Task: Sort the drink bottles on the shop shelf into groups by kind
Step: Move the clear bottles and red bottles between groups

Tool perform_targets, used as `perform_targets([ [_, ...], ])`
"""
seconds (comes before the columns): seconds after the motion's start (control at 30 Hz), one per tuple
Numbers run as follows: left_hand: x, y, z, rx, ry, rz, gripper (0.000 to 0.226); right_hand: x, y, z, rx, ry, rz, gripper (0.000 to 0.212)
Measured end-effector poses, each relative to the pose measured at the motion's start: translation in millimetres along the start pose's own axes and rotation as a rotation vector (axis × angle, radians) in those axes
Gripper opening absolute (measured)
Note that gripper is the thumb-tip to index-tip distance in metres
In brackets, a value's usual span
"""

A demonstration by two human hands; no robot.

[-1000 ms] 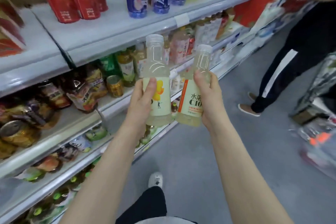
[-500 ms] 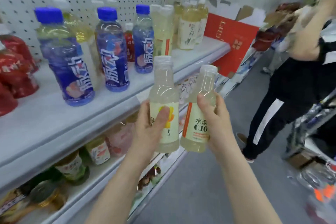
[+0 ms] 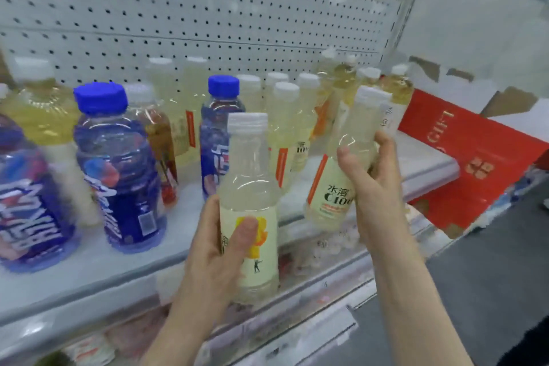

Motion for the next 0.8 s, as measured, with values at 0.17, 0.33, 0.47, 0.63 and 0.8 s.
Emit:
perform_targets([
  [0.17, 2.4, 16.5, 11.9, 0.208, 0.076, -0.013, 0.056, 48.1, 17.4, 64.0, -0.167, -0.016, 0.031, 0.053],
  [0.33, -3.8, 18.7, 4.2, 0.409, 0.109, 0.002, 0.065, 87.8, 39.6, 80.1, -0.249, -0.023, 0.080, 0.051],
  [0.47, 1.0, 25.2, 7.7, 0.464, 0.125, 0.022, 0.061, 96.8, 52.9, 84.0, -0.227, -0.079, 0.021, 0.061],
  [0.63, 0.3, 36.6, 18.1, 0.463, 0.134, 0.025, 0.065, 104.4, 66.9, 95.0, -0.236, -0.091, -0.004, 0.062],
  [0.8, -7.5, 43.1, 26.2, 0.436, 0.116, 0.062, 0.068, 106.4, 62.3, 99.0, -0.311, -0.117, -0.079, 0.052],
])
Point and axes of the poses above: each hand's wrist, its own z-axis towards the middle knuckle, its own y-axis out of the palm, x = y × z, the point moved 7 cm from there along z, towards the middle knuckle, and after that the axes turned 14 degrees about -y, right-handed, at the moved point
